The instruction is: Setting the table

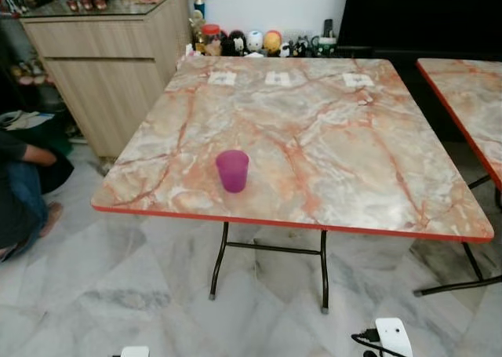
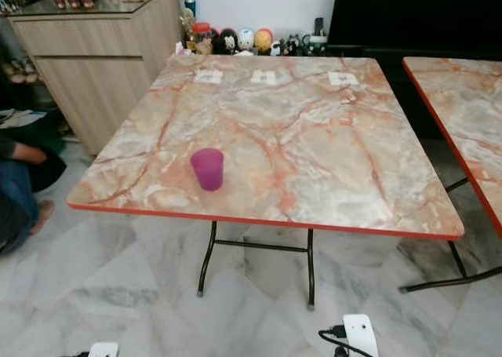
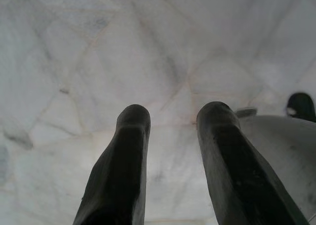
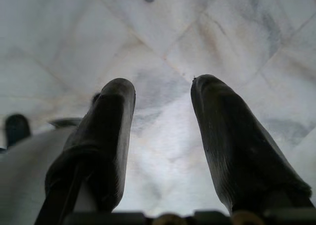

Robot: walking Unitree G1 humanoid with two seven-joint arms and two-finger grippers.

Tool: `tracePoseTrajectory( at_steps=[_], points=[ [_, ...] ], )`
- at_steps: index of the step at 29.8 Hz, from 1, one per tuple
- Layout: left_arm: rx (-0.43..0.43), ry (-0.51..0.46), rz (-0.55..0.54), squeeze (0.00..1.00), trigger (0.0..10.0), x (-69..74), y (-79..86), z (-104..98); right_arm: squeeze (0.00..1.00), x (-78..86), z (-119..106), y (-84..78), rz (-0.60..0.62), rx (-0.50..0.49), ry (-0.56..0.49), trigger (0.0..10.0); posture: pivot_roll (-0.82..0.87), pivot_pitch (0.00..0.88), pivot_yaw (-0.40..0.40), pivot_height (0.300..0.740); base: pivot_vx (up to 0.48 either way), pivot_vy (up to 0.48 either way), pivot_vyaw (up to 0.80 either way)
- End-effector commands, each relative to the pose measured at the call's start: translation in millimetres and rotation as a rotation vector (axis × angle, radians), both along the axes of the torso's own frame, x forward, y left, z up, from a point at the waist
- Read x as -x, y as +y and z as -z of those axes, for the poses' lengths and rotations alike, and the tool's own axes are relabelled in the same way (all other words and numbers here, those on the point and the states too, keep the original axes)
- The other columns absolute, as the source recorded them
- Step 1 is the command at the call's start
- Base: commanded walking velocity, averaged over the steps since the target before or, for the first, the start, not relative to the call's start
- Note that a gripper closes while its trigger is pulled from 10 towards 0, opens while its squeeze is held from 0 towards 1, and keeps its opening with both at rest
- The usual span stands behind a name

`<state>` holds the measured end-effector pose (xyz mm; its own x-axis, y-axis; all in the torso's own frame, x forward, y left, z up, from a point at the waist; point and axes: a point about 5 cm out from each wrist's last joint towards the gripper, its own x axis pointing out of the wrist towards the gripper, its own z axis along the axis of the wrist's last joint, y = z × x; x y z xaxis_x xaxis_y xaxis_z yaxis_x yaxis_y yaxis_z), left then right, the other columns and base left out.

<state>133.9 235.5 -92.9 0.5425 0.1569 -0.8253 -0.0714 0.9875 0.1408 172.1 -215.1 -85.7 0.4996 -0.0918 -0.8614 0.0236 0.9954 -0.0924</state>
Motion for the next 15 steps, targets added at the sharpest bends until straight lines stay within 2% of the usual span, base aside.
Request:
tracePoseTrajectory(
  at_steps=[1, 15],
  points=[
    [-0.016, -0.001, 0.011, 0.00, 10.0, -2.1, 2.7, -1, 0.00, 0.1, 1, 3.2, 0.016, -0.006, -0.008, 10.0, -0.08, 0.000, 0.047, 0.740, 0.000, 0.000, -0.74],
    [-0.024, -0.011, 0.021, 0.00, 10.0, -3.0, 4.1, -2, 0.00, -3.3, 1, 14.4, 0.022, -0.023, -0.049, 10.0, -0.08, 0.000, 0.057, 0.740, 0.000, 0.000, -0.73]
  ],
)
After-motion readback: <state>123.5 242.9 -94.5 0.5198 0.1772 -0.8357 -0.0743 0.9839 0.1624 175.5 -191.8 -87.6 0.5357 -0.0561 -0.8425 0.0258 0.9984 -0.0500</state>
